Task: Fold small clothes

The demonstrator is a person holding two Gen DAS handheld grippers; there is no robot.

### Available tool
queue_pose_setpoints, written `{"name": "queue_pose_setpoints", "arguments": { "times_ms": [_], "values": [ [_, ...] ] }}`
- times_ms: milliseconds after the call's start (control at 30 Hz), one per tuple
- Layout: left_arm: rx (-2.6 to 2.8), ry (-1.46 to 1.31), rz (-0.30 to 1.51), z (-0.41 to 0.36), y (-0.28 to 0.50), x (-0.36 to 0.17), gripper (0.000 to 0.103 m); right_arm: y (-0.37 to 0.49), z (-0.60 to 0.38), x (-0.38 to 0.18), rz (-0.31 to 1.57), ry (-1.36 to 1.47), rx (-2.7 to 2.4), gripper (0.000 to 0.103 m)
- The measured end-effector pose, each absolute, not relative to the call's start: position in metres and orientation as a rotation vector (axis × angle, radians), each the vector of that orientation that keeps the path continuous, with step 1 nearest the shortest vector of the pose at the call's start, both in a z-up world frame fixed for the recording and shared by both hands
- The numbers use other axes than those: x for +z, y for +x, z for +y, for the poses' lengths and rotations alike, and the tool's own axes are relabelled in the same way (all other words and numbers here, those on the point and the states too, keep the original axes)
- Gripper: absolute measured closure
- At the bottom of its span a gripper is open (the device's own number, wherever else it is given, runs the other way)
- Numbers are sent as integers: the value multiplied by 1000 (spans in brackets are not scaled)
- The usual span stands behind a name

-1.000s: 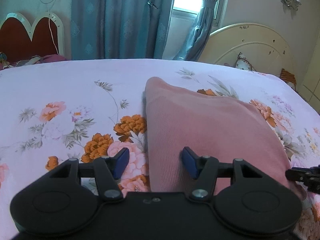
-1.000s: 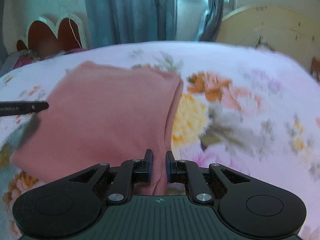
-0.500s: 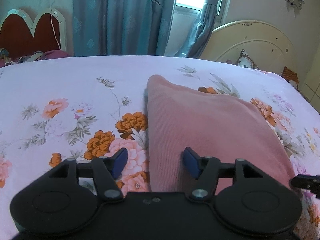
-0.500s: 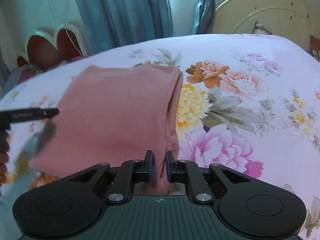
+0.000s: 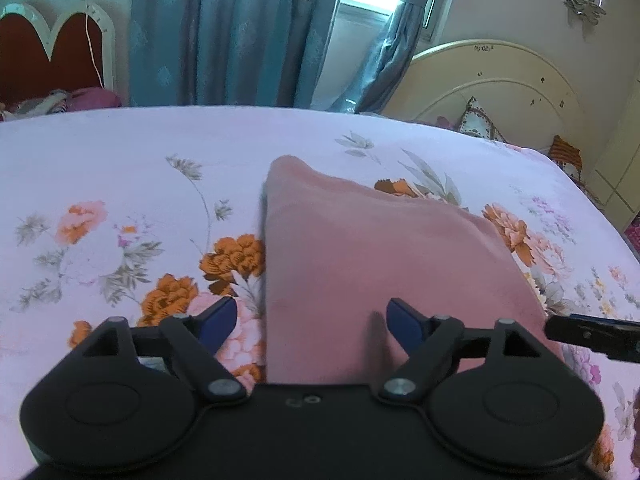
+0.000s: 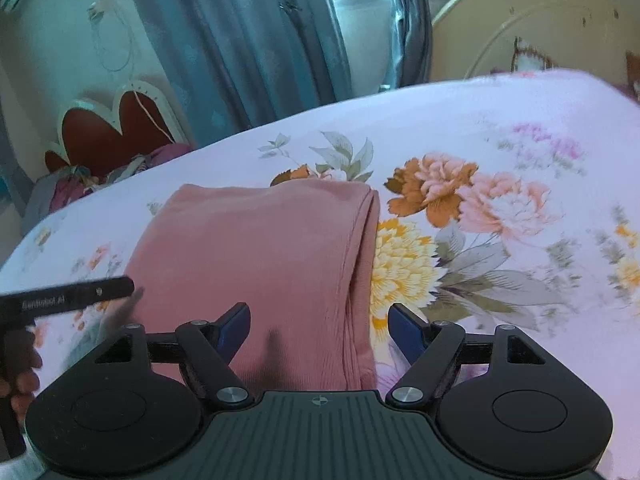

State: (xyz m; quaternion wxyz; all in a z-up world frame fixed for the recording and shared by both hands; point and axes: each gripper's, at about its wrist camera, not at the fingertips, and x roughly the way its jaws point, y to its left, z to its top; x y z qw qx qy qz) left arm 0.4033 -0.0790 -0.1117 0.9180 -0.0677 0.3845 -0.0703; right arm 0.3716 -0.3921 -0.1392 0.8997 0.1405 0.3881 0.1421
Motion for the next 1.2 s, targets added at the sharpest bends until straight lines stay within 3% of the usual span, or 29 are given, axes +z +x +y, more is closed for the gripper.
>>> {"name": "queue_pose_setpoints", "arguments": {
  "times_ms": [467,500,567,700,800,900,1200],
  "values": [
    [-210,-259,871,-89,432,-144,24,419,-390,-178,854,396,346,29],
    [-213,-267,869,-89,431,-144,26,420,-388,-179,855,399,358,38],
    [-223,-272,864,-88,430,-144,32,421,-388,-180,860,405,370,45],
    [-244,-288,846,-84,427,-138,50,426,-406,-188,881,517,389,69],
    [-245,-280,843,-86,429,-139,55,431,-415,-195,880,596,391,74],
    [-230,-274,835,-90,428,-133,65,432,-415,-193,906,649,396,81],
    [-251,-282,778,-90,417,-101,75,421,-410,-162,841,726,461,82]
  ]
}}
